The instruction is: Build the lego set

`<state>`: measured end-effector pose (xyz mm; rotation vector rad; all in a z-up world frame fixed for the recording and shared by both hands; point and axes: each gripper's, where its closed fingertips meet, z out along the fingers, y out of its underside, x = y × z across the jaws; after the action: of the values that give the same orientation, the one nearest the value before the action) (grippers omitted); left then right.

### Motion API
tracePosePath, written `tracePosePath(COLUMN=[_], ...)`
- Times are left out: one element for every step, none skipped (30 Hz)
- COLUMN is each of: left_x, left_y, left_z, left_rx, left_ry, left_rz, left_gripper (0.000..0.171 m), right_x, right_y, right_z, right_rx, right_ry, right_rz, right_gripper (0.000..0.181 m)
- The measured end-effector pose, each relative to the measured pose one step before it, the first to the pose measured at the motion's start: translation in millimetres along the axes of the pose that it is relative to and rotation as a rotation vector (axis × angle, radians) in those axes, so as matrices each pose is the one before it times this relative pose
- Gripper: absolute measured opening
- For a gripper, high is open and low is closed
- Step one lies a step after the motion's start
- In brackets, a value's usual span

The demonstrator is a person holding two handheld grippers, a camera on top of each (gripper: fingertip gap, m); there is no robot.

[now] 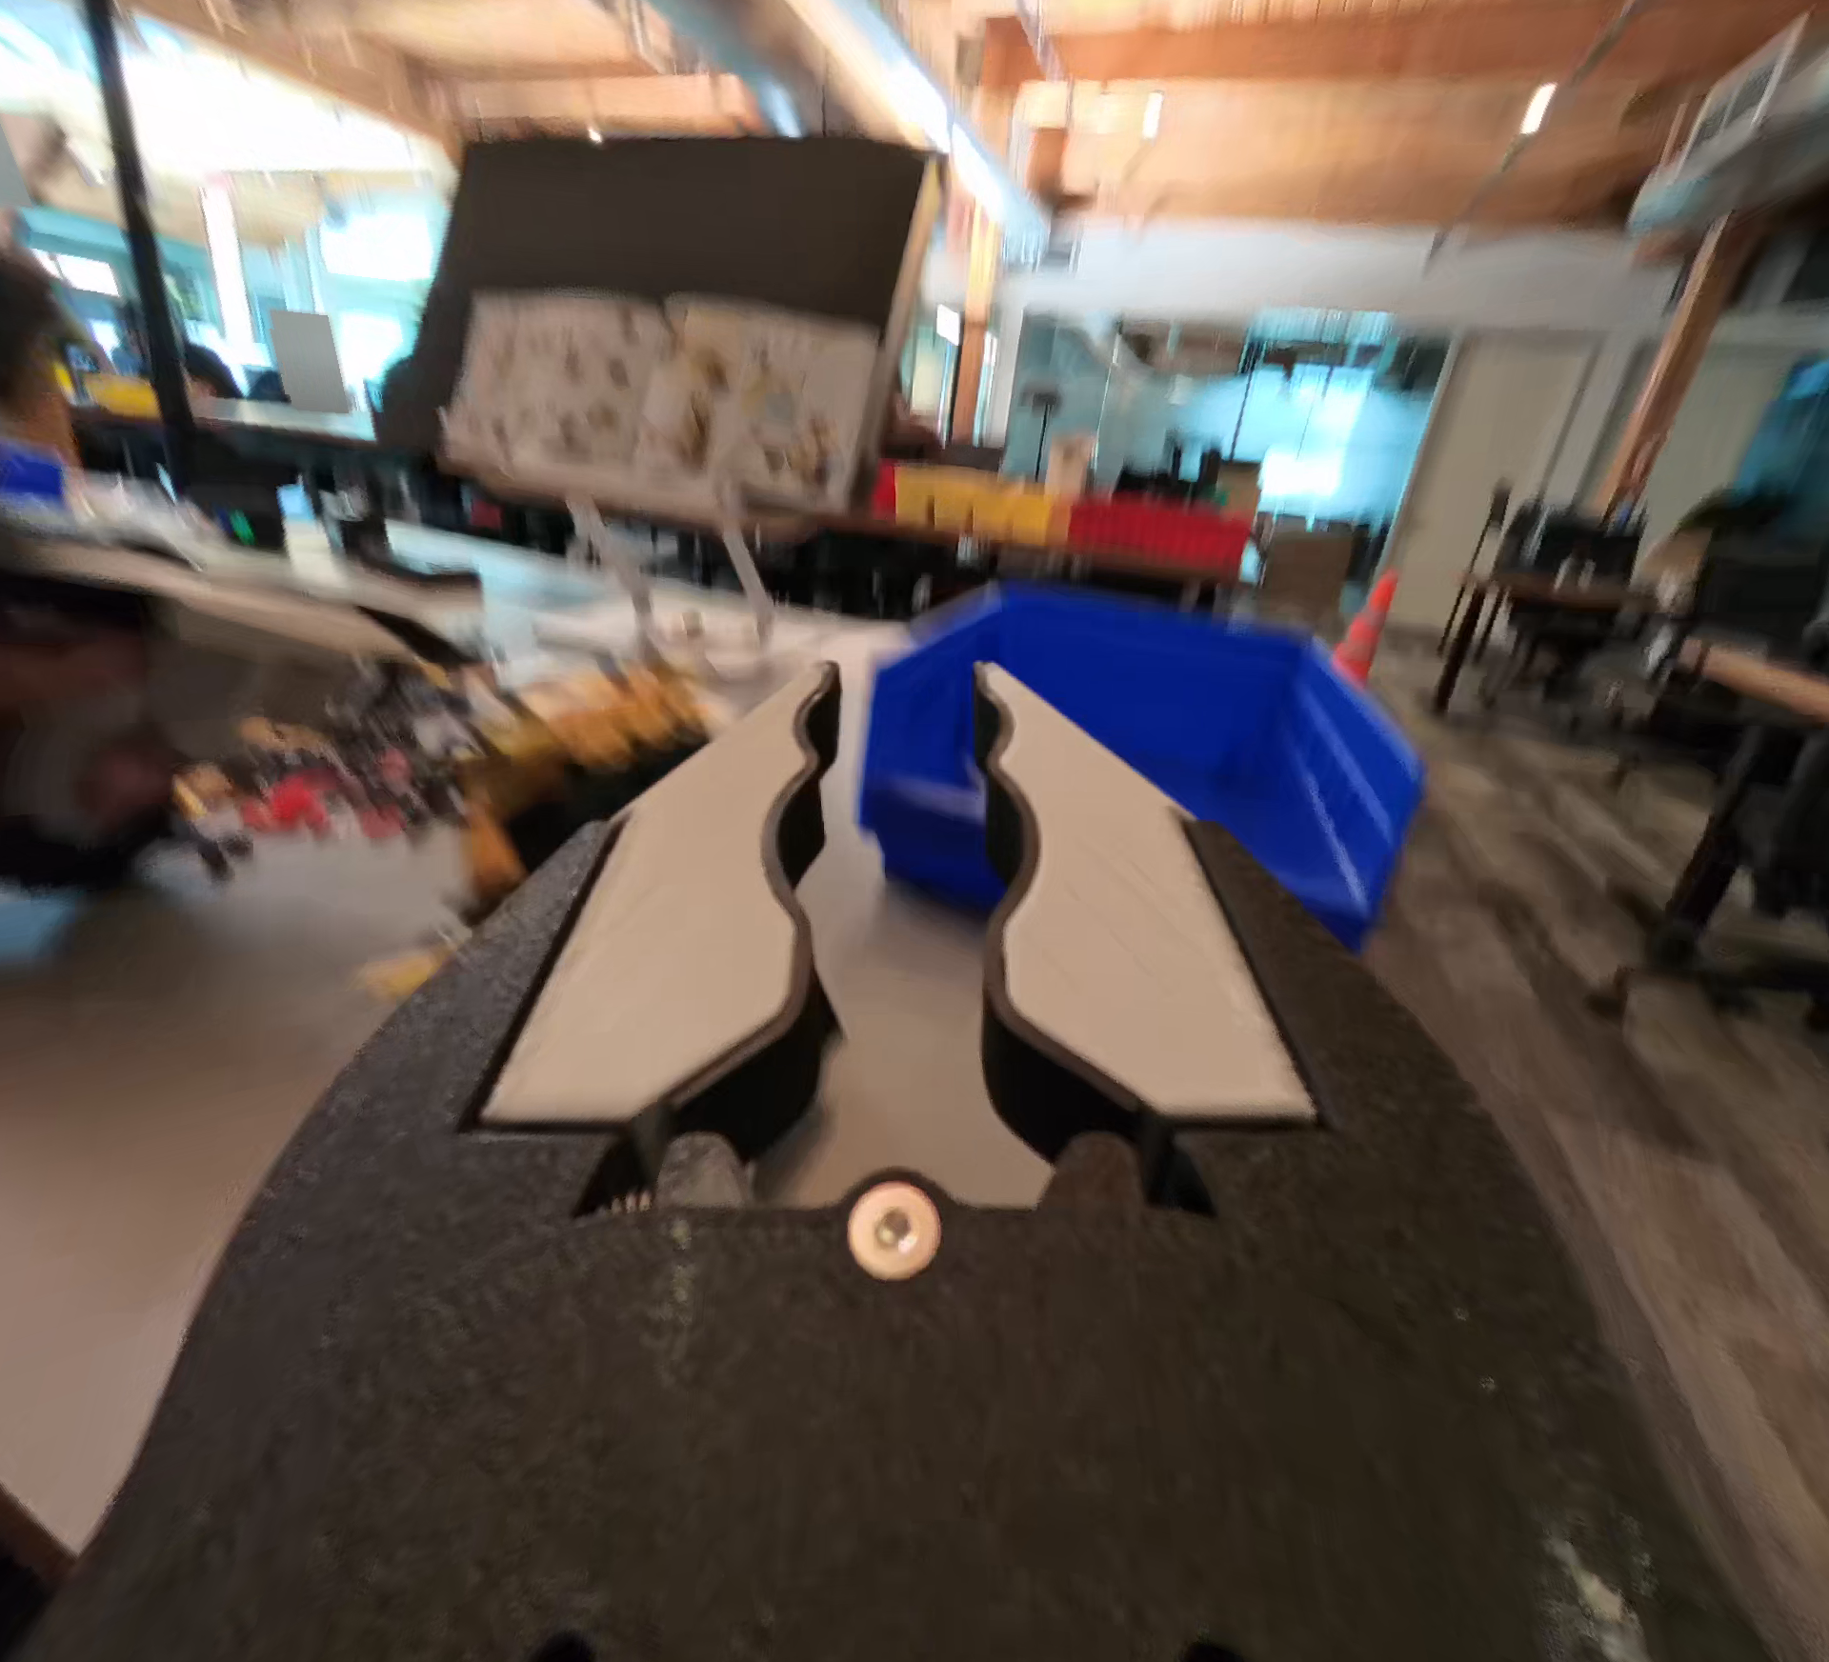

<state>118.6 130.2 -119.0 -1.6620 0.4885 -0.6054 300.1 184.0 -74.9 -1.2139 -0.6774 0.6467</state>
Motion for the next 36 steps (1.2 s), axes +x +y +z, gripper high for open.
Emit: tracePosePath(left_x=[-0.72, -1.99, -2.45, -2.47, -2.88, -3.85, -5.38, -6.05, -6.50, -6.43, -6.98, -6.07, -4.70, -5.87, -7.13, -8.47, -11.72, -14.79, -16.35, -18.24, -22.16, -25.49, -24.73, -21.32, -15.65, -5.75, 1.02, -0.86, -5.28, -8.21, -9.13, -6.48, -3.71, -0.84, 1.94, 4.05], left_y=[-0.31, -0.38, -1.11, -1.70, -2.31, -2.38, -2.84, -3.08, -3.47, -3.91, -3.98, -5.18, -8.48, -11.45, -14.35, -15.07, -15.14, -14.79, -14.30, -14.87, -13.84, -9.34, -4.65, -2.28, -1.75, -2.68, -0.75, 1.00, 1.45, 1.88, 2.62, 0.88, -0.75, -1.09, -2.33, -3.22], left_z=[-0.56, -0.99, -1.39, -1.60, -1.93, -2.45, -3.02, -3.54, -4.04, -4.11, -4.45, -5.33, -6.51, -7.72, -7.99, -7.22, -4.93, -1.48, 2.50, 6.33, 9.83, 13.21, 15.94, 17.45, 17.43, 16.27, 13.36, 10.68, 8.56, 6.68, 5.07, 4.45, 3.43, 2.50, 2.06, 1.65], left_rx=[0.00247, 0.00246, 0.00657, 0.01135, 0.01461, 0.01606, 0.01792, 0.01994, 0.02120, 0.02030, 0.00977, -0.00570, -0.00973, -0.01271, -0.00401, 0.00049, 0.00235, -0.00146, -0.00596, 0.00026, 0.00211, -0.01441, -0.03242, -0.03632, -0.02885, -0.01249, -0.00371, 0.00558, 0.01335, 0.01481, 0.00736, 0.01250, 0.01872, 0.01916, 0.02598, 0.02527], left_ry=[-0.0025, -0.0103, -0.0121, -0.0098, -0.0108, -0.0155, -0.0230, -0.0235, -0.0249, -0.0231, -0.0265, -0.0228, -0.0190, -0.0256, -0.0227, -0.0150, -0.0164, -0.0161, -0.0109, -0.0093, -0.0252, -0.0438, -0.0489, -0.0471, -0.0367, -0.0012, 0.0255, 0.0012, -0.0397, -0.0705, -0.0838, -0.0737, -0.0603, -0.0444, -0.0272, -0.0095], left_rz=[-0.0009, -0.0008, -0.0030, -0.0069, -0.0113, -0.0133, -0.0139, -0.0153, -0.0206, -0.0159, -0.0192, -0.0155, 0.0066, 0.0166, 0.0227, 0.0240, 0.0186, 0.0107, 0.0021, 0.0052, 0.0167, 0.0206, 0.0155, -0.0053, -0.0233, -0.0235, 0.0004, 0.0123, 0.0161, 0.0272, 0.0407, 0.0436, 0.0405, 0.0324, 0.0207, 0.0178], left_gripper=[0.022, 0.022, 0.022, 0.022, 0.022, 0.022, 0.022, 0.022, 0.022, 0.022, 0.022, 0.022, 0.022, 0.022, 0.022, 0.022, 0.022, 0.022, 0.022, 0.022, 0.022, 0.022, 0.023, 0.024, 0.026, 0.027, 0.028, 0.029, 0.035, 0.045, 0.057, 0.066, 0.067, 0.067, 0.067, 0.067], right_x=[-11.79, -18.71, -23.53, -24.51, -23.85, -23.97, -24.16, -21.30, -15.83, -10.69, -7.49, -5.04, -1.59, 3.47, 8.28, 10.84, 13.05, 16.26, 16.81, 16.40, 17.47, 15.42, 10.18, 5.98, 4.17, 2.92, 0.78, 0.15, 2.43, 4.58, 4.68, 4.38, 4.41, 4.54, 4.76, 4.59], right_y=[-17.82, -20.54, -21.48, -21.02, -19.24, -16.75, -11.67, -3.19, 5.67, 11.20, 12.93, 11.68, 8.51, 4.94, 3.12, 3.79, 6.00, 8.05, 8.69, 9.50, 10.41, 9.51, 6.26, 1.96, -0.31, 0.55, 3.95, 7.82, 11.00, 11.49, 8.75, 4.48, 1.99, 1.31, 1.73, 1.53], right_z=[-0.99, 1.48, 4.12, 6.38, 7.91, 9.03, 10.63, 12.80, 14.68, 16.22, 17.50, 18.40, 19.26, 20.56, 22.08, 24.16, 25.91, 26.63, 26.34, 24.69, 22.04, 18.39, 14.02, 9.50, 6.06, 4.35, 3.76, 3.66, 3.09, 2.20, 1.11, 0.74, 0.92, 1.46, 1.93, 1.82], right_rx=[0.0422, 0.0299, 0.0209, 0.0221, 0.0308, 0.0498, 0.0610, 0.0442, 0.0128, -0.0147, -0.0288, -0.0302, -0.0204, -0.0027, 0.0102, 0.0104, 0.0001, -0.0106, -0.0146, -0.0175, -0.0226, -0.0260, -0.0168, 0.0056, 0.0223, 0.0219, 0.0090, -0.0093, -0.0284, -0.0368, -0.0268, -0.0102, -0.0033, -0.0065, -0.0121, -0.0148], right_ry=[0.0027, -0.0086, -0.0173, -0.0131, -0.0021, -0.0021, -0.0077, -0.0047, 0.0053, 0.0112, 0.0060, -0.0029, -0.0053, 0.0048, 0.0175, 0.0188, 0.0224, 0.0369, 0.0396, 0.0442, 0.0627, 0.0606, 0.0360, 0.0146, 0.0060, -0.0001, -0.0134, -0.0184, -0.0057, 0.0068, 0.0059, 0.0005, -0.0012, 0.0000, 0.0026, 0.0027], right_rz=[-0.0169, -0.0429, -0.0655, -0.0672, -0.0402, 0.0039, 0.0397, 0.0487, 0.0344, 0.0160, 0.0043, 0.0069, 0.0269, 0.0534, 0.0822, 0.0977, 0.0819, 0.0560, 0.0232, -0.0069, -0.0091, 0.0034, 0.0189, 0.0338, 0.0374, 0.0260, 0.0007, -0.0306, -0.0525, -0.0494, -0.0209, 0.0162, 0.0378, 0.0366, 0.0243, 0.0139], right_gripper=[0.027, 0.027, 0.026, 0.025, 0.025, 0.023, 0.019, 0.018, 0.018, 0.019, 0.020, 0.021, 0.024, 0.027, 0.028, 0.028, 0.028, 0.029, 0.035, 0.040, 0.045, 0.050, 0.053, 0.054, 0.054, 0.054, 0.054, 0.054, 0.054, 0.054, 0.054, 0.054, 0.054, 0.054, 0.054, 0.055])
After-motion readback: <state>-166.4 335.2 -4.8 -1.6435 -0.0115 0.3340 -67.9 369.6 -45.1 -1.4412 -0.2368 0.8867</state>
